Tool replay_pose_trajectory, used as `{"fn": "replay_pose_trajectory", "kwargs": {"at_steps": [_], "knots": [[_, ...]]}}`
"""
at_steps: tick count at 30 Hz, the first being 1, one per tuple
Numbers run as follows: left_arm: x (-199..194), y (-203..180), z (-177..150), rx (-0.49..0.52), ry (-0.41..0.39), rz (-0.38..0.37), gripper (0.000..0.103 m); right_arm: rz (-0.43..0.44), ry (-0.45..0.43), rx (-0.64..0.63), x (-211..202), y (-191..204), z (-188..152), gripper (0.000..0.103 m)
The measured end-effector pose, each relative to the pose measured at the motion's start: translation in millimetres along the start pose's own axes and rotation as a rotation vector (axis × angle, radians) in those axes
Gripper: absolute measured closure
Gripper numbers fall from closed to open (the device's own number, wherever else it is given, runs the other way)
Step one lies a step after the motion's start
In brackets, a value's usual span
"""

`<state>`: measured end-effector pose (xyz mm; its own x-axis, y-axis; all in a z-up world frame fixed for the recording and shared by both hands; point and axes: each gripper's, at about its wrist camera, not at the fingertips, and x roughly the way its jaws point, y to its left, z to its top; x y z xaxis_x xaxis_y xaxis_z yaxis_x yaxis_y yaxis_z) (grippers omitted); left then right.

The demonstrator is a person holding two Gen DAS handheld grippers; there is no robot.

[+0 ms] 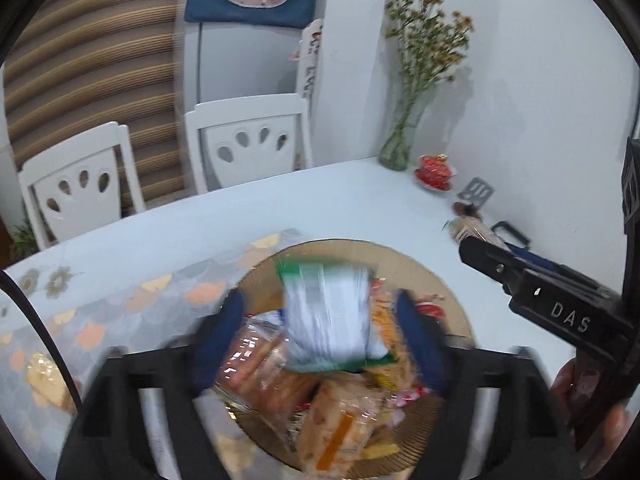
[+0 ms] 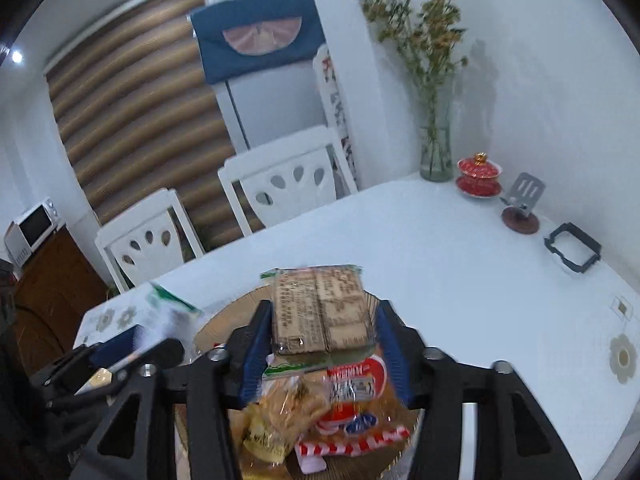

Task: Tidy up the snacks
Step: 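Carry both packets over the brown bowl and open both tools, then move both open tools back over the remaining snacks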

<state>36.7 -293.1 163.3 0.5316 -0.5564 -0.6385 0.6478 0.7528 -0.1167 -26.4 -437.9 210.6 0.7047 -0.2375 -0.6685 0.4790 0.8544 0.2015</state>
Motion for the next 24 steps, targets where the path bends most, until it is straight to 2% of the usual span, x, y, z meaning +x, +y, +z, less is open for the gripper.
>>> {"fn": "replay_pose_trajectory", "kwargs": {"at_steps": [3, 6, 9, 13, 15, 17, 18, 19, 21, 24], "knots": [[-13.7, 11.8, -9.3, -0.002, -0.014, -0.016, 0.021, 0.054, 0.019, 0.026, 5.4, -7.1, -3.6, 0.042], [-31.8, 29.9, -22.7, -0.017, -0.028, 0.011, 0.021, 0.076, 0.024, 0.011, -0.4, -5.3, -16.7, 0.042], [-57.0, 58.0, -42.3, -0.065, -0.033, 0.028, 0.021, 0.141, 0.042, -0.024, -10.1, 7.5, -28.6, 0.042], [-96.9, 108.7, -79.8, -0.135, -0.029, 0.126, 0.021, 0.231, 0.026, -0.157, -42.4, 53.5, -43.2, 0.042], [-118.1, 133.5, -102.1, -0.156, -0.036, 0.226, 0.021, 0.278, -0.005, -0.225, -59.3, 78.0, -49.5, 0.041], [-139.7, 164.9, -127.9, -0.209, -0.034, 0.315, 0.021, 0.34, -0.035, -0.305, -76.9, 111.3, -62.3, 0.03], [-146.9, 178.8, -138.3, -0.243, -0.032, 0.332, 0.021, 0.367, -0.04, -0.33, -81.0, 124.1, -68.2, 0.019], [-154.0, 193.3, -151.3, -0.285, -0.04, 0.336, 0.021, 0.402, -0.038, -0.359, -83.3, 139.9, -78.9, 0.016], [-157.5, 220.6, -180.3, -0.355, -0.034, 0.353, 0.021, 0.468, 0.011, -0.434, -73.6, 177.9, -112.5, 0.016], [-138.6, 251.9, -216.2, -0.427, 0.057, 0.452, 0.024, 0.471, 0.119, -0.553, -37.2, 224.0, -166.7, 0.016]]}}
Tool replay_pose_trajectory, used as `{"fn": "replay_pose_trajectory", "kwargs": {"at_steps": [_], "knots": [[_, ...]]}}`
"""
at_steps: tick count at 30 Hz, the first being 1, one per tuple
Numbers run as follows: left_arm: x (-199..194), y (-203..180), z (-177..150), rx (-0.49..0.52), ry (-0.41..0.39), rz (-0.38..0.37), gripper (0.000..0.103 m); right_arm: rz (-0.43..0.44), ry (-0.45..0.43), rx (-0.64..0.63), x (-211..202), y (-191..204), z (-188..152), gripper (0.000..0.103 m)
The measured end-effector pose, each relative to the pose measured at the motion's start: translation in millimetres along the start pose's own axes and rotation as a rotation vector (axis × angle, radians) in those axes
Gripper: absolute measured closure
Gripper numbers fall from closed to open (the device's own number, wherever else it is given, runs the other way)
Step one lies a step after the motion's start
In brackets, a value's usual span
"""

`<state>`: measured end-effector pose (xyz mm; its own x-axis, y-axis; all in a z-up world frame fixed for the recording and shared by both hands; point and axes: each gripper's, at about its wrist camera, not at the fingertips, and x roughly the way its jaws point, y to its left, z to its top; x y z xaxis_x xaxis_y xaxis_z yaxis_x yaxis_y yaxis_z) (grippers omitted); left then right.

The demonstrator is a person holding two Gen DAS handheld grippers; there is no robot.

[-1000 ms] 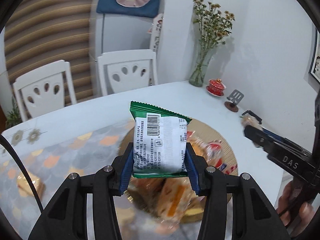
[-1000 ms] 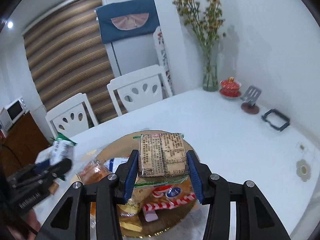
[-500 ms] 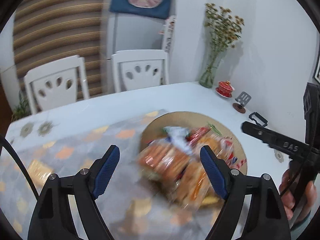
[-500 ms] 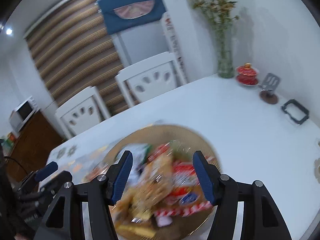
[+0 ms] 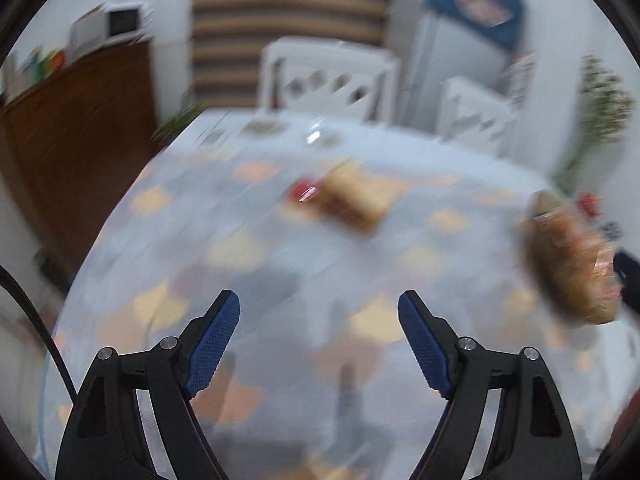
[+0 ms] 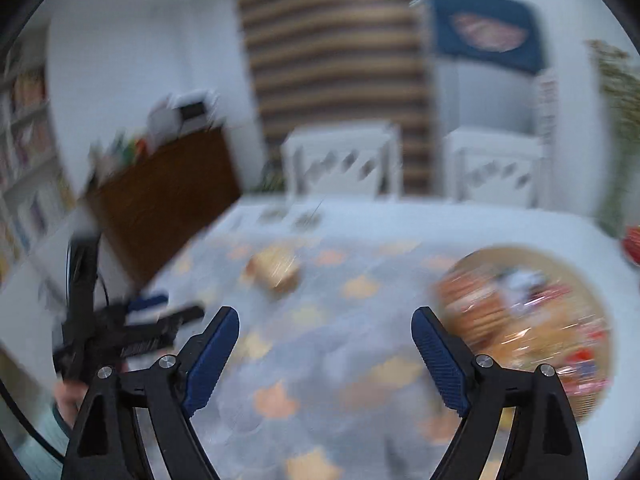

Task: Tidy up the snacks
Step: 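Move both open tools back over the remaining snacks, then grasp the red caramel biscuit packet with left tool while right tool grasps the wrapped bread slice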

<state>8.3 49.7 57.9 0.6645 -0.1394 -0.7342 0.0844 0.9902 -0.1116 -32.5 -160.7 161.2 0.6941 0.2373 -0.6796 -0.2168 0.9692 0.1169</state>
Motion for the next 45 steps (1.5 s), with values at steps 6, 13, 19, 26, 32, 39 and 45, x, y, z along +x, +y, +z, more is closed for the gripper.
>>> {"fn": "replay_pose_trajectory", "kwargs": {"at_steps": [6, 13, 19, 26, 32, 39, 45], "knots": [[33.7, 27.9, -24.3, -0.101, 0.071, -0.013, 0.025, -0.105, 0.091, -0.147, 93.9, 28.3, -55.1, 0.018], [33.8, 39.4, -26.6, -0.155, 0.05, -0.056, 0.024, -0.123, 0.089, -0.021, 97.6, 6.8, -58.2, 0.018], [31.2, 45.0, -28.3, -0.181, 0.045, -0.088, 0.024, -0.142, 0.106, -0.014, 102.0, 7.6, -57.4, 0.018], [28.5, 55.1, -27.9, -0.23, 0.033, -0.132, 0.025, -0.169, 0.081, -0.002, 97.7, 4.7, -56.9, 0.015], [28.1, 56.6, -28.7, -0.236, 0.031, -0.14, 0.025, -0.225, 0.069, -0.006, 95.7, 4.9, -57.0, 0.015], [29.6, 48.8, -9.6, -0.197, 0.112, -0.041, 0.042, 0.052, 0.16, 0.272, 106.2, -23.4, -13.6, 0.015], [43.0, 68.0, 66.9, -0.278, 0.075, -0.132, 0.041, 0.035, 0.128, -0.001, 164.9, 10.1, 62.9, 0.016]]}}
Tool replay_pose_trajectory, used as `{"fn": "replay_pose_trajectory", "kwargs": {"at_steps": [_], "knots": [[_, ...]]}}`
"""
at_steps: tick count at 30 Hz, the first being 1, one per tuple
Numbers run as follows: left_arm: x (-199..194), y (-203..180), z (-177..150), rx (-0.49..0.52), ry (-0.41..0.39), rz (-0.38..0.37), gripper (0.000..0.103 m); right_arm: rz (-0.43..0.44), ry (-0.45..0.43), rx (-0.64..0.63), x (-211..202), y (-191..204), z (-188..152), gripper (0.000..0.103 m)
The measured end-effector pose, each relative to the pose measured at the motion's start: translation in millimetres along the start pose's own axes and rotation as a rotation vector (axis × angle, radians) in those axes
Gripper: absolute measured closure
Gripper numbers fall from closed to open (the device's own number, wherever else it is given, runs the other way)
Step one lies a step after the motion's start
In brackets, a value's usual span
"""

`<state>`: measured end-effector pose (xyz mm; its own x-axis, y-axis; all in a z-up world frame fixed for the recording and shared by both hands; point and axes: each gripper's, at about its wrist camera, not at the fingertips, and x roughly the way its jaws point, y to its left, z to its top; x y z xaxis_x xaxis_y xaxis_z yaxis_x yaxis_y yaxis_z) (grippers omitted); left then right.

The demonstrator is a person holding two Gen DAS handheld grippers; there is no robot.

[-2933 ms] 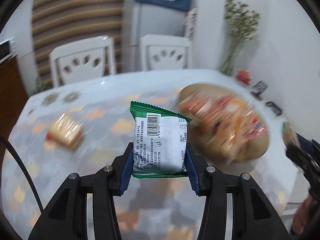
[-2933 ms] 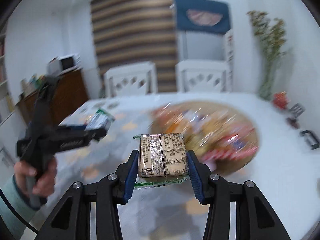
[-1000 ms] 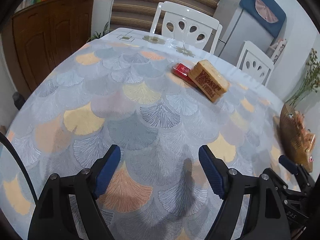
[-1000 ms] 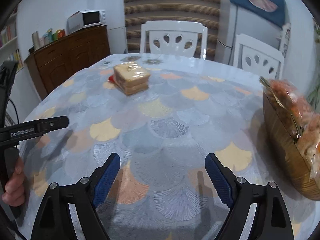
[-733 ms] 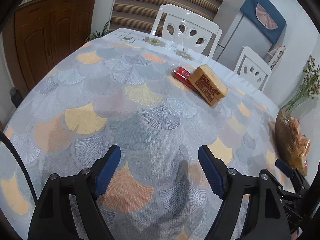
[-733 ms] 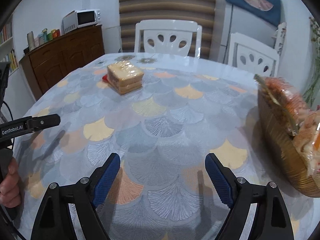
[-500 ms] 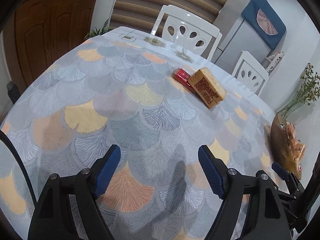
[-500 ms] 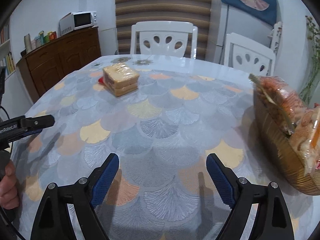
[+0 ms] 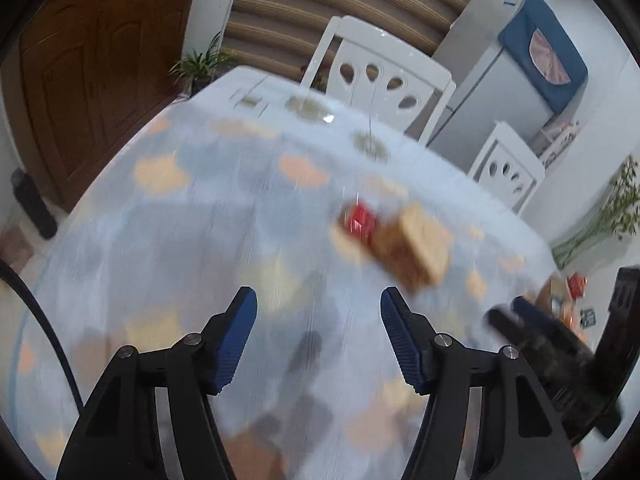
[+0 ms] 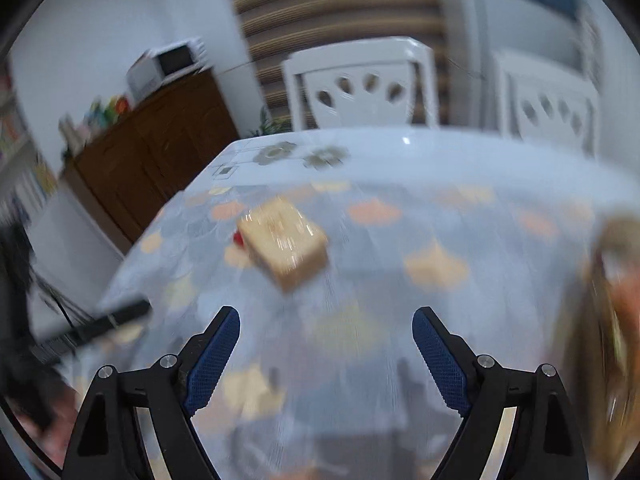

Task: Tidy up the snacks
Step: 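Grasp the red caramel biscuit packet with left tool while right tool grasps the wrapped bread slice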

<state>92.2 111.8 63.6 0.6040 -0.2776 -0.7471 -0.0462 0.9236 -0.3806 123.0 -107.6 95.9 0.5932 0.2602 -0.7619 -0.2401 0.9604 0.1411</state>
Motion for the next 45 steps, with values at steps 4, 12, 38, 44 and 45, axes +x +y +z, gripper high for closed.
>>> {"fn": "replay_pose_trajectory", "kwargs": {"at_steps": [4, 12, 38, 44, 45], "knots": [[42.4, 5.5, 31.3, -0.147, -0.018, -0.085, 0.042, -0.063, 0.016, -0.174, 38.5, 21.0, 24.0, 0.016], [86.5, 6.6, 27.4, -0.165, -0.022, -0.191, 0.044, 0.003, 0.054, -0.209, 86.4, 25.9, 25.6, 0.026], [141.0, -84.4, 54.6, 0.149, 0.141, -0.037, 0.025, -0.127, -0.016, 0.114, 14.8, -63.9, -47.1, 0.046], [141.1, -124.5, 18.2, 0.439, 0.06, 0.174, 0.069, -0.123, -0.028, 0.154, 12.2, -71.2, -46.9, 0.048], [135.2, -121.7, 16.3, 0.421, 0.073, 0.149, 0.069, -0.124, -0.038, 0.158, 10.3, -72.1, -46.8, 0.049]]}}
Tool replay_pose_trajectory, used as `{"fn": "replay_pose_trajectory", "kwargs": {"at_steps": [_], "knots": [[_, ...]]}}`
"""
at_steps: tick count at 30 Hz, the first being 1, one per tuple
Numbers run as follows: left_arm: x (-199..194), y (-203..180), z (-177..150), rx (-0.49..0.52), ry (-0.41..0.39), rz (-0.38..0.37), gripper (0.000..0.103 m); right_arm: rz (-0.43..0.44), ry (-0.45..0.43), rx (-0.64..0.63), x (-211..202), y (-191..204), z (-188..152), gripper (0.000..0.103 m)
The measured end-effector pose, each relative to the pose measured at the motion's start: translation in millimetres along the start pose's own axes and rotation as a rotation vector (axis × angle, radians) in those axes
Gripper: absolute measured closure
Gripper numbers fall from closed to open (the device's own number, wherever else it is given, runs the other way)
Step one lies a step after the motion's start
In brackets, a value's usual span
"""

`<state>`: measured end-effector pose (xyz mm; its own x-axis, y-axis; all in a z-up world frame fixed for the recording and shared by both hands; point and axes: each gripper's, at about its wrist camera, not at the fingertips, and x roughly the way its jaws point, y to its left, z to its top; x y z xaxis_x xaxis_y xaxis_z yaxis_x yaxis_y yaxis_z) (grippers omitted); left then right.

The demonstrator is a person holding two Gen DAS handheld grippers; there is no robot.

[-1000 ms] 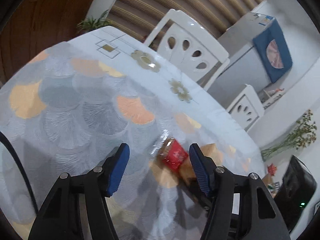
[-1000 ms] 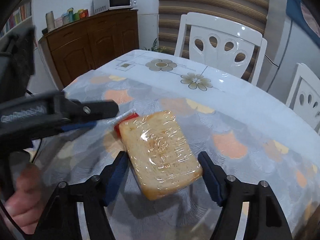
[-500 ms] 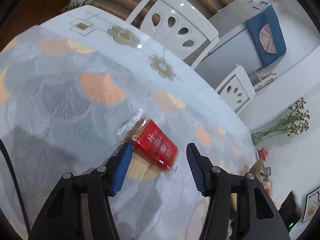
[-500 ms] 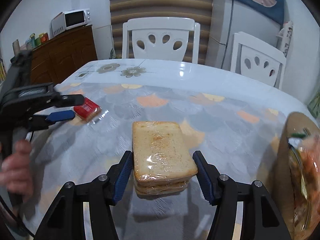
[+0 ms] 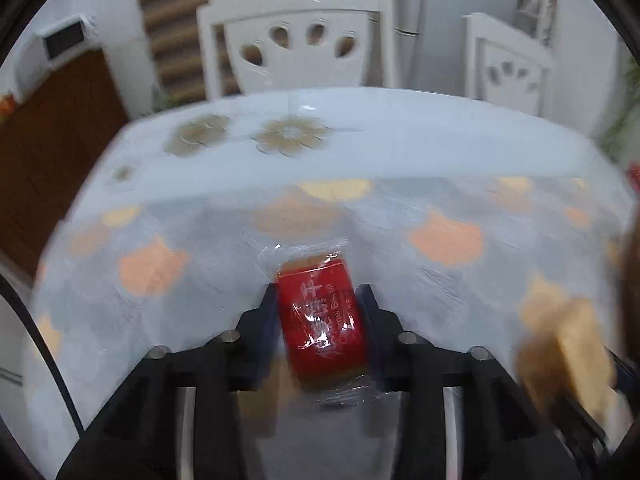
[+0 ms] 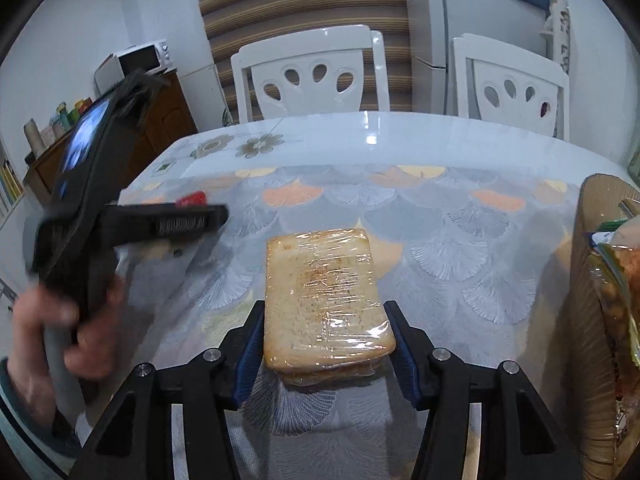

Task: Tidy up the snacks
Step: 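Grasp the red caramel biscuit packet with left tool while right tool grasps the wrapped bread slice, then hold the red packet with left tool while right tool holds the bread slice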

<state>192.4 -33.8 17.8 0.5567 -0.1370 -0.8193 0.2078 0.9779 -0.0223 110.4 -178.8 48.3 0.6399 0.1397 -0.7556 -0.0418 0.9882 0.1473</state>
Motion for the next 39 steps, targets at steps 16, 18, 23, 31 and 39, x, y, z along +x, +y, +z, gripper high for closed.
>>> {"fn": "replay_pose_trajectory", "kwargs": {"at_steps": [16, 18, 23, 31, 39], "knots": [[-110.9, 0.3, -134.3, -0.118, -0.058, -0.174, 0.069, 0.022, 0.033, -0.006, -40.0, -0.3, -35.8, 0.05], [-114.1, -5.1, -145.6, -0.12, -0.05, -0.18, 0.069, 0.018, 0.045, -0.019, -56.3, -1.8, -52.0, 0.05], [-126.8, -24.1, -174.7, -0.09, -0.053, -0.164, 0.069, -0.005, 0.081, -0.044, -101.2, -12.3, -97.3, 0.05], [-124.4, -35.5, -187.5, -0.04, -0.056, -0.114, 0.068, -0.011, 0.128, -0.057, -106.9, -17.0, -128.4, 0.042], [-124.5, -45.0, -189.9, 0.004, -0.062, -0.081, 0.061, -0.05, 0.137, -0.136, -100.1, -1.1, -132.0, 0.027]]}}
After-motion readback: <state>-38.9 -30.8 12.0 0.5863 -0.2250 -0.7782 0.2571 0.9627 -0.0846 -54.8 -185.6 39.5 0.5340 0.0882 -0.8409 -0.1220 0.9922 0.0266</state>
